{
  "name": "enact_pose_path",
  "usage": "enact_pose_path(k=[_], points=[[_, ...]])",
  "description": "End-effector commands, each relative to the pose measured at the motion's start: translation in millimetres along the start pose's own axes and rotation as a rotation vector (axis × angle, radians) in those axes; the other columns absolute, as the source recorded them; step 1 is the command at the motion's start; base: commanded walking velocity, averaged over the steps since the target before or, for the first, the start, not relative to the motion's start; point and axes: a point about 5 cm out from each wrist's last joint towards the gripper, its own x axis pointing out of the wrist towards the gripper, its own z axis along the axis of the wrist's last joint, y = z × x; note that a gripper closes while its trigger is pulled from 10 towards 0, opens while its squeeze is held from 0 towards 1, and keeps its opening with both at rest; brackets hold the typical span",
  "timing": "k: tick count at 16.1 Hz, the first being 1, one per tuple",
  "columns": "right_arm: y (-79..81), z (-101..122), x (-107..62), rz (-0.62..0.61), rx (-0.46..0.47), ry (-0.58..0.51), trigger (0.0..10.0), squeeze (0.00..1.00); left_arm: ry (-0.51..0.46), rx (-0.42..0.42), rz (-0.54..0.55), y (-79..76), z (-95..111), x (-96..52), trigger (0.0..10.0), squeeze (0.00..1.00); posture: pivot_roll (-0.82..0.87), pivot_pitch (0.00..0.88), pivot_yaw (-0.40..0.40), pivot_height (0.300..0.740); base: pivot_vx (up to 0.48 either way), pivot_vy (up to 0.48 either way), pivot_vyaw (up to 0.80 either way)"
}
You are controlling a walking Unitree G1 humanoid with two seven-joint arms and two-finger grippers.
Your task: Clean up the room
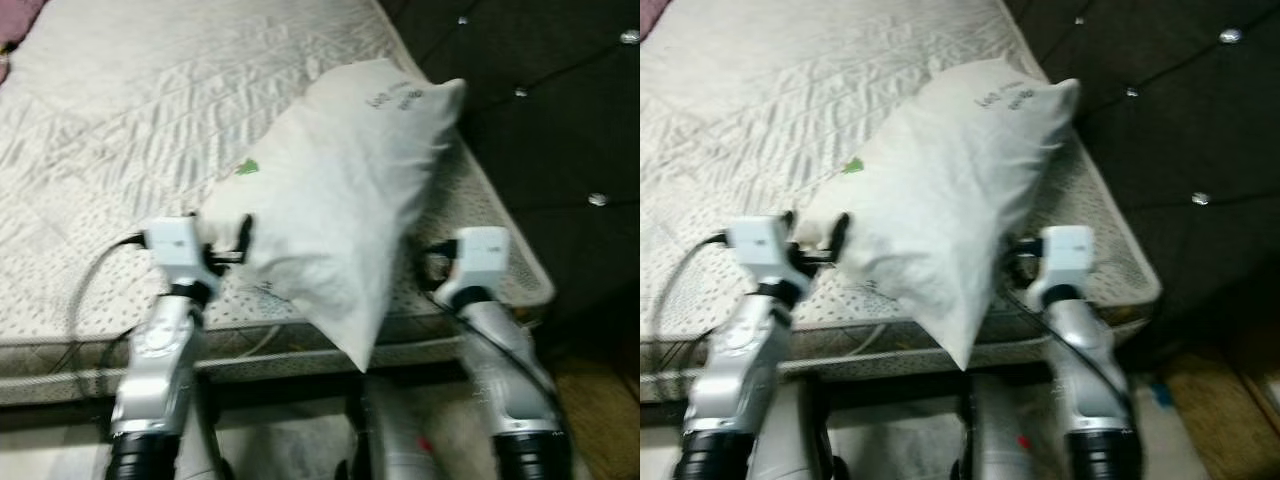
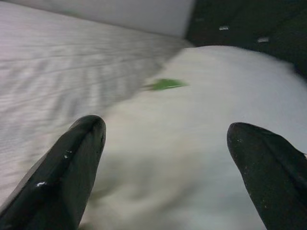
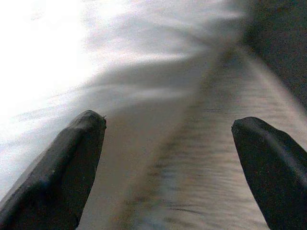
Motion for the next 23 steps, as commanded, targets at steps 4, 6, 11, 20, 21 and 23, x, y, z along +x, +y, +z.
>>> enact_pose_path(k=[4,6,11,20,21,23], points=[[-4.6,-2,0.6,0.014,-0.042,0.010,10.0,0.00,0.015,-0.002,-0.007,-4.2,-3,3.5,10.0,0.00,-0.06,0.116,-0.044,0.510,0.000,0.000,0.40],[-6.7,0,5.1,-0.001,-0.044,0.007,10.0,0.00,0.006,-0.003,-0.007,-4.5,-1,7.8,10.0,0.00,-0.06,0.098,-0.045,0.510,0.000,0.000,0.35],[-16.2,8,19.2,0.015,-0.060,0.041,10.0,0.00,-0.004,-0.003,-0.008,-4.2,5,14.9,10.0,0.00,-0.06,0.067,-0.036,0.510,0.000,0.000,0.00],[-48.2,-4,-8.1,0.130,0.038,0.154,10.0,0.00,0.075,0.006,-0.056,6.1,-8,6.3,10.0,0.00,-0.08,0.042,-0.046,0.510,0.000,0.000,0.00],[-48.9,-11,-17.0,0.153,0.084,0.195,10.0,0.00,0.093,-0.010,-0.068,7.5,-14,-1.5,10.0,0.00,-0.07,0.027,-0.034,0.510,0.000,0.000,0.00],[-37.8,-18,-34.1,0.283,0.218,0.261,10.0,0.00,0.107,-0.014,-0.100,11.1,-18,-10.5,10.0,0.00,-0.07,0.011,-0.011,0.510,0.000,0.000,0.00]])
